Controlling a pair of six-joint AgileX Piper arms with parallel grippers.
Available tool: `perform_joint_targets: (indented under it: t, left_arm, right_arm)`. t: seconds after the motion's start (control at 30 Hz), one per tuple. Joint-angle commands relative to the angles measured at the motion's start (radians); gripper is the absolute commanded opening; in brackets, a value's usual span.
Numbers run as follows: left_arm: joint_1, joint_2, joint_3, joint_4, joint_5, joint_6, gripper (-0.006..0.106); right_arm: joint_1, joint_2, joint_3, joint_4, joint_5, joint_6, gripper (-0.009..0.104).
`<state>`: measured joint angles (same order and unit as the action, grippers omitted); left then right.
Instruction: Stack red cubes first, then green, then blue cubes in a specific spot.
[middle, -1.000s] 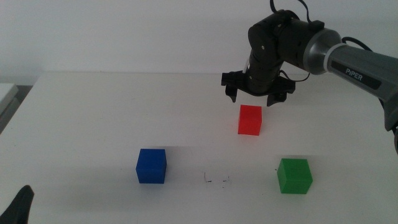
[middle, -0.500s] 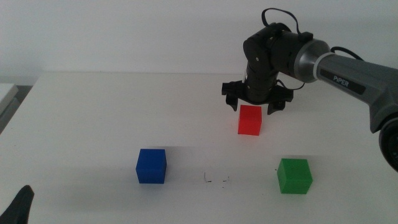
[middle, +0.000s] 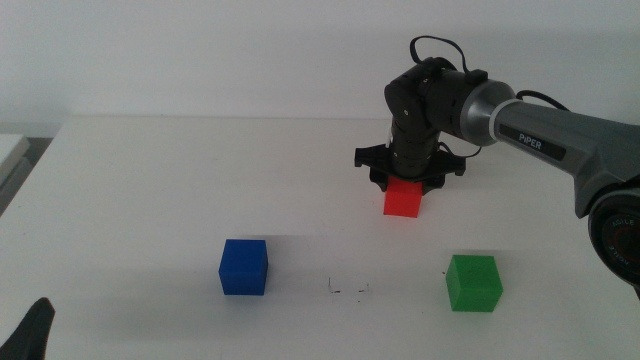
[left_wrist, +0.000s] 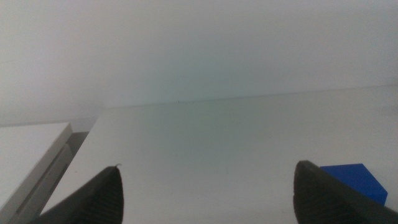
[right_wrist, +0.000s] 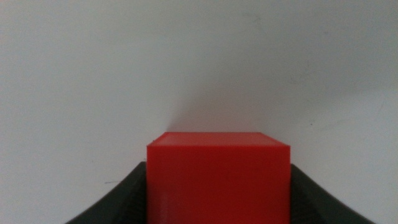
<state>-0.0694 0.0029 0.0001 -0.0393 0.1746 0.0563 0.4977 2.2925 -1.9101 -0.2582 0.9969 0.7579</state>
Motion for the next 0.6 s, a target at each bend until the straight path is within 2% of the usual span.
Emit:
perform_joint_targets:
  t: [0.0, 0.03, 0.2, 0.33, 0.57]
  left_arm:
    - [0.001, -0.003, 0.000, -0.001, -0.014, -0.001, 0.094]
    - [0.001, -0.003, 0.000, -0.001, -0.014, -0.001, 0.094]
    - [0.001, -0.003, 0.000, -0.001, -0.014, -0.001, 0.094]
    - [0.001, -0.003, 0.000, -0.001, -0.014, -0.001, 0.094]
    - [0.001, -0.003, 0.000, -0.001, -0.014, -0.001, 0.094]
  right_arm:
    - [0.000, -0.005, -0.006, -0.021, -0.003, -0.005, 0.017]
    - [0.013, -0.043, -0.006, -0.026, 0.025, -0.005, 0.006]
    - [0.081, -0.132, -0.002, -0.050, 0.102, -0.003, 0.006]
    - [0.162, -0.174, 0.006, -0.096, 0.146, 0.011, 0.006]
    - [0.273, -0.214, 0.098, -0.104, 0.135, 0.068, 0.006]
